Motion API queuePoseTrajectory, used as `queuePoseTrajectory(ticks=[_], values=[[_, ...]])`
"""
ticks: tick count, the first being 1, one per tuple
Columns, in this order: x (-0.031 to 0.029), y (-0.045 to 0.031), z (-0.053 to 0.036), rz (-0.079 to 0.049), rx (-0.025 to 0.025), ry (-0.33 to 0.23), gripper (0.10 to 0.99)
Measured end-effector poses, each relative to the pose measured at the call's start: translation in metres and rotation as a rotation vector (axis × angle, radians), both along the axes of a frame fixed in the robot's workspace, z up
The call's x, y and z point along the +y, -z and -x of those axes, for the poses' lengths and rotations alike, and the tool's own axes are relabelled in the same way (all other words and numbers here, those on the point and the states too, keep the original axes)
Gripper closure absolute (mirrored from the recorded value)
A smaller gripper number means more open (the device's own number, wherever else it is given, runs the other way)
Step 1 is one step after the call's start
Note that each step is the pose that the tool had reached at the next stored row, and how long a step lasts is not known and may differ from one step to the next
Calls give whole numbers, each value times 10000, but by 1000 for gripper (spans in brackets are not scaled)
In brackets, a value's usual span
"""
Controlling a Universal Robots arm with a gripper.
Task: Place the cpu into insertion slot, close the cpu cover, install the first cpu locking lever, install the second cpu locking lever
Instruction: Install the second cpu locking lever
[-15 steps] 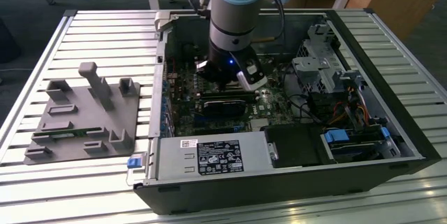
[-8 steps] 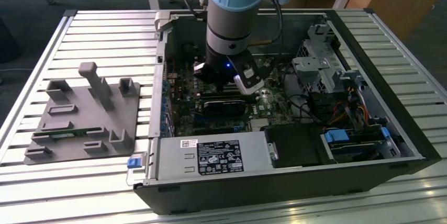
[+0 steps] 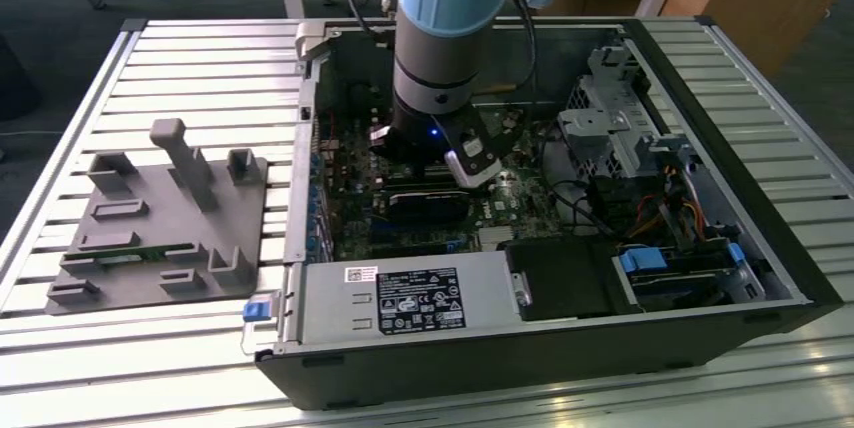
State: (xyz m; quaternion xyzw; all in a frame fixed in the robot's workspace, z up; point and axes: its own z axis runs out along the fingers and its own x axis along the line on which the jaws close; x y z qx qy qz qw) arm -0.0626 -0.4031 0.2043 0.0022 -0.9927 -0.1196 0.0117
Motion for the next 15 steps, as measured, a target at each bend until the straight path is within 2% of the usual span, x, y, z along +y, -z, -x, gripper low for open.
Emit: queuePoseTrajectory(ticks=[7, 15], values=[[-1, 56, 30, -70, 1, 0, 980], [-1, 116, 40, -466, 2, 1, 980]])
